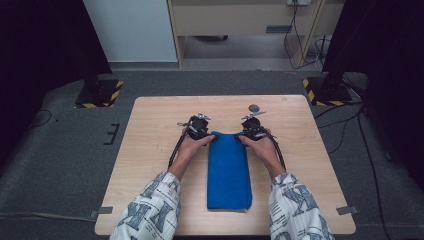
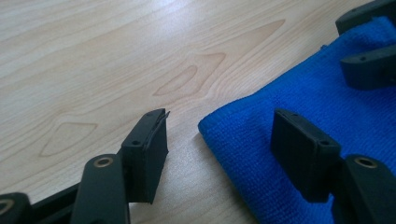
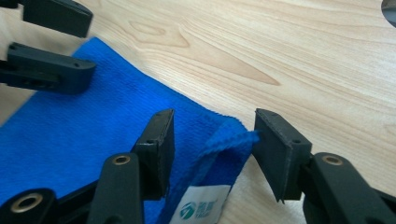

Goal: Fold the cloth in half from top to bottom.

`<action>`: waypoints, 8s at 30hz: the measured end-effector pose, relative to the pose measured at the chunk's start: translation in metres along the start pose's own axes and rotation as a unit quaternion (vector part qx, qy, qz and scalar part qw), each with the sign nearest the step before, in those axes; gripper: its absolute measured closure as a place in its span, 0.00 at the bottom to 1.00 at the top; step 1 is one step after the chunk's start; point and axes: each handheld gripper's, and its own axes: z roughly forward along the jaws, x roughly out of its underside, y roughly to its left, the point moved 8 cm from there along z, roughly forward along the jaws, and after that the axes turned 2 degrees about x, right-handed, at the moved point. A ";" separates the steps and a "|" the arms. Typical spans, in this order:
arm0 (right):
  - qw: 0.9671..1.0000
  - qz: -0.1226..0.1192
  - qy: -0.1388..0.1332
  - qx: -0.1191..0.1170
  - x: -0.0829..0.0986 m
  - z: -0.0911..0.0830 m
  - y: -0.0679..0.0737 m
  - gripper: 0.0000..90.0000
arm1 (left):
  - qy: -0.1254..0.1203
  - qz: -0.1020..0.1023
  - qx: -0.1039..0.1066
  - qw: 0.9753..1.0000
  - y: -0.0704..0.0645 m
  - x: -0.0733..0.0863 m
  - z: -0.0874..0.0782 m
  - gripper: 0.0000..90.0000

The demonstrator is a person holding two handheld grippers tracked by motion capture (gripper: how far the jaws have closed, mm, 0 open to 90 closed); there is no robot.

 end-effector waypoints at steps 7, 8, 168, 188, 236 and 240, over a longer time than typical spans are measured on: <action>1.000 0.005 0.009 0.010 -0.002 0.007 -0.009 0.60 | 0.002 0.001 -0.009 1.000 0.004 0.002 0.003 0.49; 1.000 0.010 0.010 0.006 -0.001 0.008 -0.010 0.60 | 0.003 0.004 -0.008 1.000 0.004 0.002 0.003 0.50; 0.976 -0.147 -0.106 -0.124 0.108 -0.133 0.097 0.94 | -0.082 0.093 0.124 0.985 -0.122 0.101 -0.125 0.94; 0.978 -0.152 -0.077 -0.123 0.142 -0.134 0.099 0.79 | -0.063 0.105 0.132 0.984 -0.133 0.121 -0.123 0.70; 0.989 -0.099 -0.087 -0.073 0.123 -0.126 0.085 0.20 | -0.058 0.099 0.069 0.991 -0.117 0.116 -0.129 0.23; 0.990 -0.078 -0.101 -0.062 0.106 -0.126 0.074 0.13 | -0.056 0.096 0.064 0.992 -0.109 0.107 -0.131 0.14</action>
